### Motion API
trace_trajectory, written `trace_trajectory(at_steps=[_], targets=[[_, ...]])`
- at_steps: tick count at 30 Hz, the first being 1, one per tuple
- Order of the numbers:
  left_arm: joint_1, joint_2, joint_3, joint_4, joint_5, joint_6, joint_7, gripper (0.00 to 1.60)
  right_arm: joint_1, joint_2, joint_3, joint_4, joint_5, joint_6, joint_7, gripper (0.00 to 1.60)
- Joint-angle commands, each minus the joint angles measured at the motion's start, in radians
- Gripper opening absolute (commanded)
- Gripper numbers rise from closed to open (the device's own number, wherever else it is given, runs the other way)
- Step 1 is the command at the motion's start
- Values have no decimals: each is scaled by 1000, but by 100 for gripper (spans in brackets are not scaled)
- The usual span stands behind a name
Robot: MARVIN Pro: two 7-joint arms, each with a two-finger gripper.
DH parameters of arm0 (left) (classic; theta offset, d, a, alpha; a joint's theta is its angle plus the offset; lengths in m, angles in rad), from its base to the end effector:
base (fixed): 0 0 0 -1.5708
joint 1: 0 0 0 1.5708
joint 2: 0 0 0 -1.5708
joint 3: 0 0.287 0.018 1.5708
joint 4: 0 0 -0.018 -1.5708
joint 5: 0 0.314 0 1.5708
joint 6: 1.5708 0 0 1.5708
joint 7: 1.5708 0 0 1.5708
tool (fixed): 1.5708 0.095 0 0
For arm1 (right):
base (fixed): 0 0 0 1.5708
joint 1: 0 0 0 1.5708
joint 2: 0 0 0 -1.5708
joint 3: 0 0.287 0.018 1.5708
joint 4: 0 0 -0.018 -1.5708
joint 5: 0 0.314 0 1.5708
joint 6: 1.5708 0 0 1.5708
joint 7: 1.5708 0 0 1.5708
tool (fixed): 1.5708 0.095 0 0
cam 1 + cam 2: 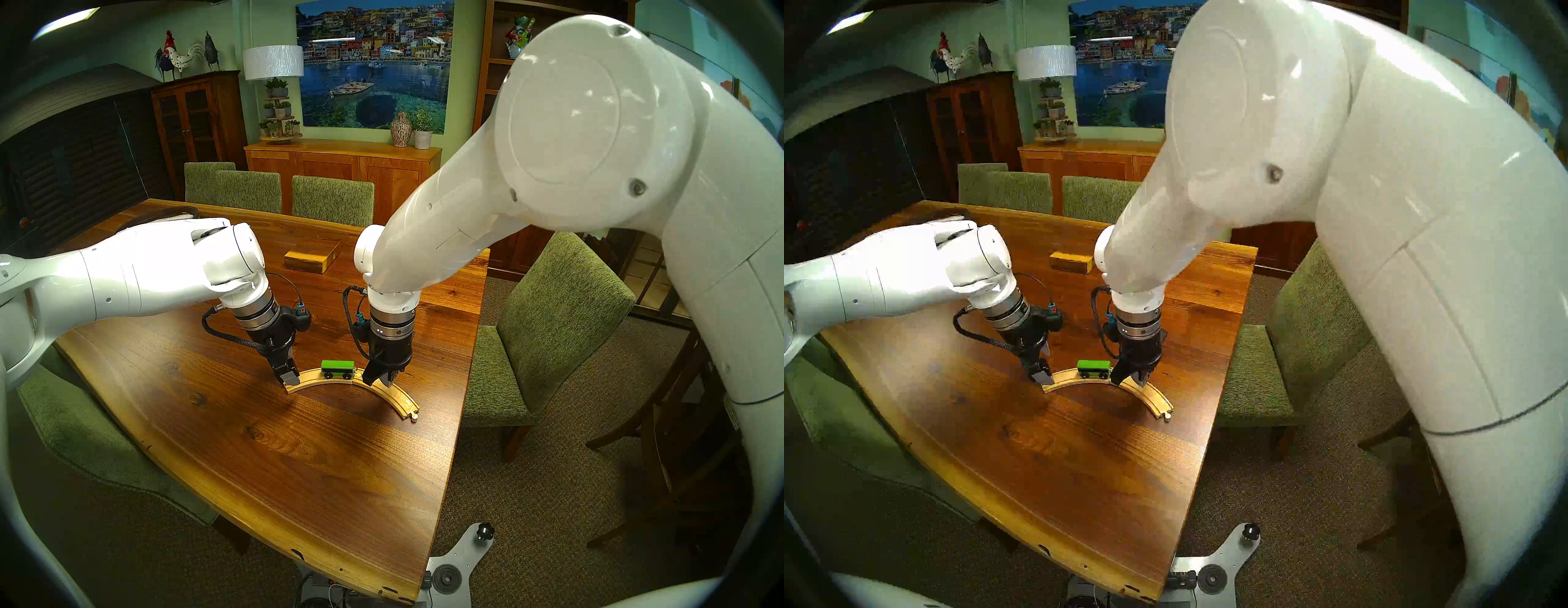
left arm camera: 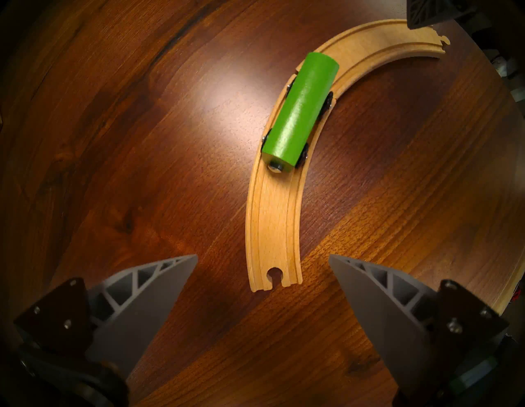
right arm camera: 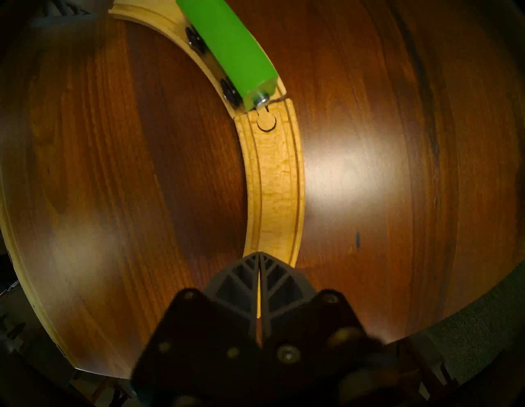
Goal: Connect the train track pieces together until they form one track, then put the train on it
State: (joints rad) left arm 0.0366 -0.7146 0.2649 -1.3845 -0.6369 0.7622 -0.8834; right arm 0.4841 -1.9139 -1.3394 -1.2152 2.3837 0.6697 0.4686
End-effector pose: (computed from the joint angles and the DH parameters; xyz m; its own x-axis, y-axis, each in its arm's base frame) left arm 0.4814 0.0543 -0.1949 0.3750 -0.9061 0.1957 -0.9193 -0.3908 -0.0477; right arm 0.4636 0.2055 -0.1886 0.5590 0.8291 0.0116 0.8291 -0.5591 0.0099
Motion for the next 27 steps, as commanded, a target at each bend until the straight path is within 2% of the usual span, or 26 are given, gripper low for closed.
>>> trace_trajectory(at_steps=[1, 2, 3, 4, 5, 6, 13, 14, 15, 21, 27], targets=[[-33, 0, -24, 2, -1, -1, 1, 160, 112, 59, 10, -19, -16, 18, -3, 0], [-33, 0, -24, 2, -1, -1, 1, 160, 115, 64, 13, -21, -19, 23, -3, 11], [-33, 0, -24, 2, -1, -1, 1, 160, 129, 68, 17, -35, -21, 24, -3, 58], [-33, 0, -24, 2, -1, -1, 1, 160, 148, 69, 20, -54, -22, 24, -4, 78], [-33, 0, -24, 2, -1, -1, 1, 160, 127, 78, 27, -36, -29, 32, -7, 142], [-33, 0, -24, 2, -1, -1, 1, 160, 141, 81, 32, -53, -31, 32, -8, 160], [-33, 0, -25, 2, -1, -1, 0, 160, 209, 112, 72, -141, -48, 24, -22, 160], [-33, 0, -25, 2, -1, -1, 0, 160, 192, 122, 80, -129, -56, 30, -26, 160], [-33, 0, -25, 2, -1, 0, 0, 160, 223, 122, 82, -162, -53, 20, -29, 160], [-34, 0, -25, 2, -1, 0, 0, 160, 250, 155, 112, -208, -66, 13, -57, 160], [-34, 0, -25, 2, -1, 0, 0, 160, 305, 168, 121, -279, -59, -20, -84, 160]])
